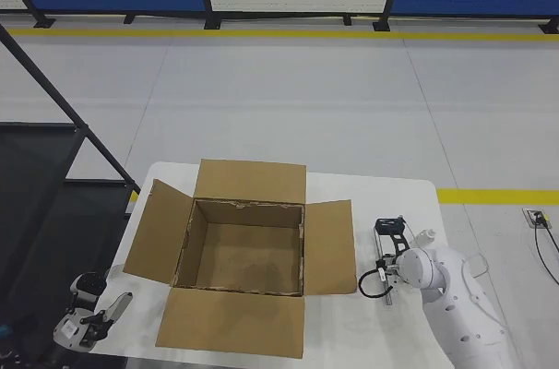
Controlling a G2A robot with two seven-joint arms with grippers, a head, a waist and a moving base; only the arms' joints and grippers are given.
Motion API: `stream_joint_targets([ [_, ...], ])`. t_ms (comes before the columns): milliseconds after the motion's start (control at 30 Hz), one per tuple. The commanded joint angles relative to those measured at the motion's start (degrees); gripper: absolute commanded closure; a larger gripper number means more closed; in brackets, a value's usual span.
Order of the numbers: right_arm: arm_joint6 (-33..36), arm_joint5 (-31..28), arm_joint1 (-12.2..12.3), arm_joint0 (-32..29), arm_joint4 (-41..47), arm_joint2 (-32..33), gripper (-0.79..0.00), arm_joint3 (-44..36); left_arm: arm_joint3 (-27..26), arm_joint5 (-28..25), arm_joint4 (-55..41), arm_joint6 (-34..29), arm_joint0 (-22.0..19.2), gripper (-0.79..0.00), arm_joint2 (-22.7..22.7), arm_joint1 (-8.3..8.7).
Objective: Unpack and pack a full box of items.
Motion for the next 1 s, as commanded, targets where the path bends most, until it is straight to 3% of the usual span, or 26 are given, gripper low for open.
stream_joint_targets([
  [0, -0.69, 0.31, 0.33, -0.74, 0.17, 1.83, 0.0, -3.15, -0.01, -0.02, 0.01, 0.0, -0.03, -0.785, -0.01, 0.0],
  [267, -5.28, 3.44, 1.41, -6.43, -0.77, 8.73, 0.0, -24.34, -0.1, -0.4, -0.21, -0.07, -0.03, -0.785, 0.03, 0.01],
  [500, -11.88, 1.95, 0.96, -7.21, 3.62, 6.0, 0.0, -35.98, 0.29, -0.81, -1.26, 1.25, 0.57, -0.785, -0.6, -0.1],
  [733, -16.69, -1.24, -0.5, -0.5, 5.05, -6.29, 0.0, -34.13, 0.52, -1.32, -2.53, 2.47, 1.25, -0.785, -1.13, -0.24],
  [967, -18.27, -2.95, -3.88, 11.19, 4.62, -23.18, 0.0, -21.74, 0.04, -1.7, -3.1, 3.15, 1.79, -0.785, -1.11, -0.4],
])
